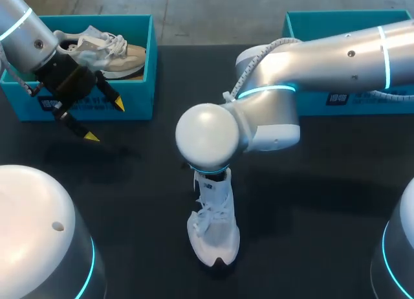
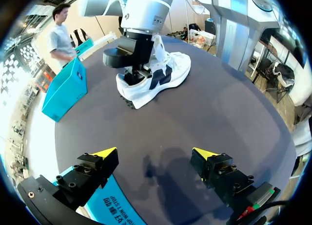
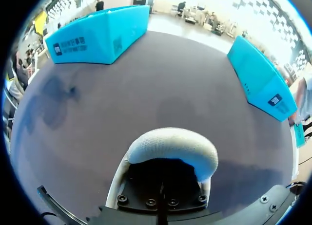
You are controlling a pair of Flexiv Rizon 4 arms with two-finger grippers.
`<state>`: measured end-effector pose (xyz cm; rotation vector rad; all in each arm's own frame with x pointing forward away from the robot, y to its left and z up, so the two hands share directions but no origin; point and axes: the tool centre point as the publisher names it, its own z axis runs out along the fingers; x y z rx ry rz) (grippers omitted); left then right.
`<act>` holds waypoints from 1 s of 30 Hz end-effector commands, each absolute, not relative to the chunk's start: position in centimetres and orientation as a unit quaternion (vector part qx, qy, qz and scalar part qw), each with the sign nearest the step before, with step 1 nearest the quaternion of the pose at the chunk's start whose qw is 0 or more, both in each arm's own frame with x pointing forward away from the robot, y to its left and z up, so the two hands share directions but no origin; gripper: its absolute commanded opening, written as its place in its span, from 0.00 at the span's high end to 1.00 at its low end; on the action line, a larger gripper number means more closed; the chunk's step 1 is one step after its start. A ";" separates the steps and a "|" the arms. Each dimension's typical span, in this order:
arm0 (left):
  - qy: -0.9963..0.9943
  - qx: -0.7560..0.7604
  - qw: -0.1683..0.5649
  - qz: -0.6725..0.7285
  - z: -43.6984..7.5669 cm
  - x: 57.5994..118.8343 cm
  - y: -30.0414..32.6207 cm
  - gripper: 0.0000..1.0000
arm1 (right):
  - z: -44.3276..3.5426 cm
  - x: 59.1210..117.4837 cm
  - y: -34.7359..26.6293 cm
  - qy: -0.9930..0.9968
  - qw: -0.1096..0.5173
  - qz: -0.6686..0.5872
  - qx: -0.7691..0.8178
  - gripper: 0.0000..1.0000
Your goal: Take the shoe out of the shoebox, open the shoe tongue, remove and reinsert the insole, then place the shoe into the shoebox
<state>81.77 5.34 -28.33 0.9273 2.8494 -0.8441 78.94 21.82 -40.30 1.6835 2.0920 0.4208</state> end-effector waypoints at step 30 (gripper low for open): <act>0.916 0.298 0.014 -0.270 -28.3 81.7 5.4 0.00 | -36.5 74.3 22.0 0.601 0.187 0.210 0.748 1.00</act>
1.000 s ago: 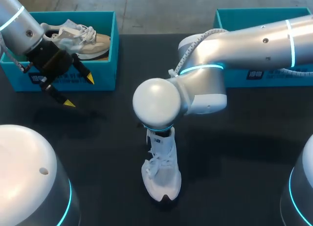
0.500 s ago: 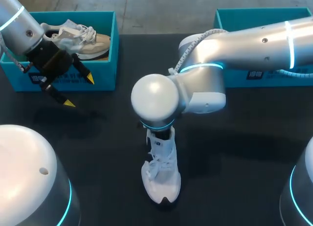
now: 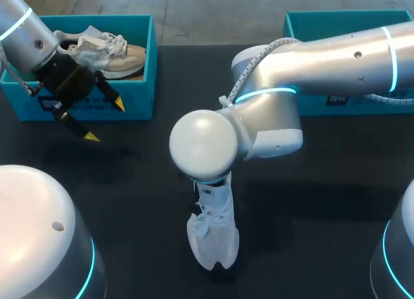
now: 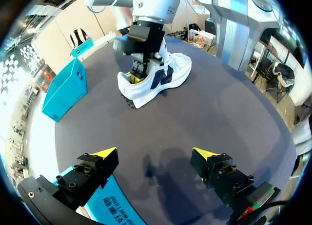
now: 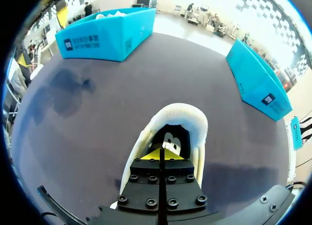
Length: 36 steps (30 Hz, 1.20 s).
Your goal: Take the shoe out of the shoebox, open the shoe tongue, remove and reinsert the insole, then place the shoe into the shoebox
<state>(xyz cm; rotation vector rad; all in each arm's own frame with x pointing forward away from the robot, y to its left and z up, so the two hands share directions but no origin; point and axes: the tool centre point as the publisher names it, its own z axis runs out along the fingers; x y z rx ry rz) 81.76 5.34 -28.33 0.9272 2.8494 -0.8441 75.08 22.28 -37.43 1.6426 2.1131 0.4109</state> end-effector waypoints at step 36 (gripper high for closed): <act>0.916 0.298 0.014 -0.270 -28.3 81.7 5.4 0.00 | -37.4 71.2 22.4 0.625 0.135 0.103 0.761 1.00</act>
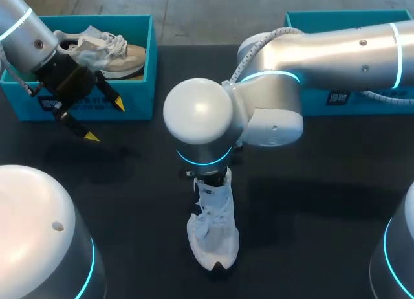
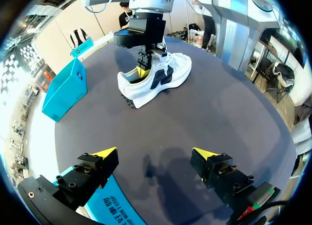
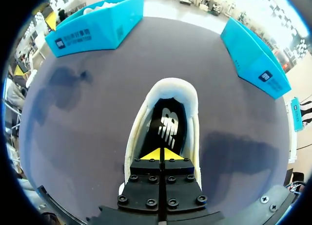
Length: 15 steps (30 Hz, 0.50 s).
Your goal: Take the shoe out of the shoebox, open the shoe tongue, remove and reinsert the insole, then place the shoe into the shoebox
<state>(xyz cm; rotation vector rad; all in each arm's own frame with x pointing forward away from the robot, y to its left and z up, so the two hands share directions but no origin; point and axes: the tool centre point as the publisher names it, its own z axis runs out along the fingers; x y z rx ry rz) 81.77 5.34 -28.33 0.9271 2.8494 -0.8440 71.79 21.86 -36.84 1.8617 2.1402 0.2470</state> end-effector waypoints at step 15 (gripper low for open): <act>0.916 0.298 0.014 -0.270 -28.3 81.7 5.4 0.00 | -37.1 70.7 22.7 0.626 0.106 0.067 0.770 1.00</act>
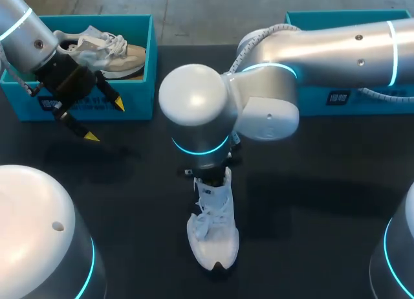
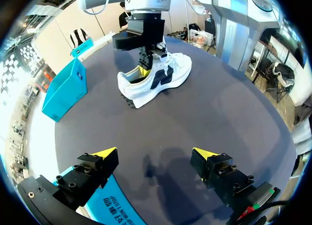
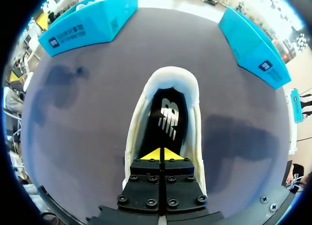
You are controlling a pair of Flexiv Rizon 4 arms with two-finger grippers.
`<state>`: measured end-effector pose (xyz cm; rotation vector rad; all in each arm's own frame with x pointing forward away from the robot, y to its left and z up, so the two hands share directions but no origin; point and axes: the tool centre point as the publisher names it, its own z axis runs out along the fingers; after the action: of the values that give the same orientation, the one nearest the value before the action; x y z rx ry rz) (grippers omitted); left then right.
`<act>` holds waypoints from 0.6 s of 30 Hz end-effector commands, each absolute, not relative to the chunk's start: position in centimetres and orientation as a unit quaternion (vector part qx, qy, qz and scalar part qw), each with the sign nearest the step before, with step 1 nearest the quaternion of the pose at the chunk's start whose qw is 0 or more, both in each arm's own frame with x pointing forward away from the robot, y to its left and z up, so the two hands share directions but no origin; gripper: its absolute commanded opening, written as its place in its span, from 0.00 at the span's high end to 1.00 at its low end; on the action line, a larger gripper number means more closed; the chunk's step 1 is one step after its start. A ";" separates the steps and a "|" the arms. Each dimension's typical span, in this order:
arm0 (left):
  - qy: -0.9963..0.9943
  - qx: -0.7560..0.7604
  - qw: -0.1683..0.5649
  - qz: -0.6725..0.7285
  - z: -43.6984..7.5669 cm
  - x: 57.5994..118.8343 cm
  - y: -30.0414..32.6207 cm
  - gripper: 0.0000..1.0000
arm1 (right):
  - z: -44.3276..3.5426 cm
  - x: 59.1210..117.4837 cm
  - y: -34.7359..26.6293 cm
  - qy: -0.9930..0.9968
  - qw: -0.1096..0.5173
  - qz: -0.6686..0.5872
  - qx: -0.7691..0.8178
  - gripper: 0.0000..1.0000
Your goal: Take the shoe out of the shoebox, open the shoe tongue, remove and reinsert the insole, then place the shoe into the shoebox
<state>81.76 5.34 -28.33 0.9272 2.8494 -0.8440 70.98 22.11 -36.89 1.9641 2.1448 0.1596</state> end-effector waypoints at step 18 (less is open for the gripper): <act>0.916 0.298 0.014 -0.270 -28.3 81.7 5.4 0.00 | -37.3 70.4 23.3 0.626 0.077 0.047 0.775 0.63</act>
<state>81.76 5.34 -28.33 0.9272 2.8494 -0.8440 70.82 22.76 -37.16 2.0780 2.1453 0.1155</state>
